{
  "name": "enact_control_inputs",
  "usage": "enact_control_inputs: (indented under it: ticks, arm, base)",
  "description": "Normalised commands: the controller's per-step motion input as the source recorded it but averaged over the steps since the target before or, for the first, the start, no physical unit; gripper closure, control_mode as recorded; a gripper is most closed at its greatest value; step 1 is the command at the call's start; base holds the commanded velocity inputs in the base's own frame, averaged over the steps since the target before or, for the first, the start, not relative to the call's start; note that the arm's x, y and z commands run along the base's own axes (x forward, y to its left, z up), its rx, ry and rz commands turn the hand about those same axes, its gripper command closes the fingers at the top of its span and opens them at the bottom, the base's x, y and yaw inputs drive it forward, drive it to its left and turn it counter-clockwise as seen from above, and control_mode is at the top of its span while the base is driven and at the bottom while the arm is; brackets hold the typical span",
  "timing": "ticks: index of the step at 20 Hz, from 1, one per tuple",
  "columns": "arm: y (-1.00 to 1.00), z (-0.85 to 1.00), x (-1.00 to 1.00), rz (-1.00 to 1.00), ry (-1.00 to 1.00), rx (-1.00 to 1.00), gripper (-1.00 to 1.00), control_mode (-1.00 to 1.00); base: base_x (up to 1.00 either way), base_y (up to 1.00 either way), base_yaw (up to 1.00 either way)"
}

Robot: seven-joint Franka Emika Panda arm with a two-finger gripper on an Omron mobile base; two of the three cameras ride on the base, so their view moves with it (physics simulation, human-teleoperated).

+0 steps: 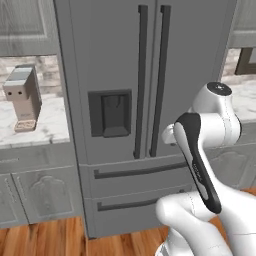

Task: Take the donut and cupcake from the fridge and place them on the empty tray on the dining counter.

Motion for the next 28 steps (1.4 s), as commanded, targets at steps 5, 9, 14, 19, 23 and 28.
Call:
enact_control_inputs:
  ticks: [5, 9, 14, 19, 23, 28]
  arm:
    - [0.0, 0.0, 0.0, 0.0, 0.0, 0.0, -1.0, 1.0]
    - [0.0, 0.0, 0.0, 0.0, 0.0, 0.0, -1.0, 1.0]
    - [-0.28, 0.0, 0.12, 0.0, -0.23, 0.0, -1.0, -1.0]
    - [-0.3, 0.0, 0.34, 0.0, -0.51, 0.0, -1.0, -1.0]
    - [-0.15, 0.08, 0.58, 0.0, -0.44, 0.0, -1.0, -1.0]
    - [-0.13, 0.36, 0.69, 0.0, -0.23, 0.0, -1.0, -1.0]
  base:
    - [-0.39, 0.28, 0.0]
    - [-0.17, -0.02, 0.0]
    - [0.0, 0.0, 0.0]
    - [0.0, 0.0, 0.0]
    - [0.0, 0.0, 0.0]
    - [0.0, 0.0, 0.0]
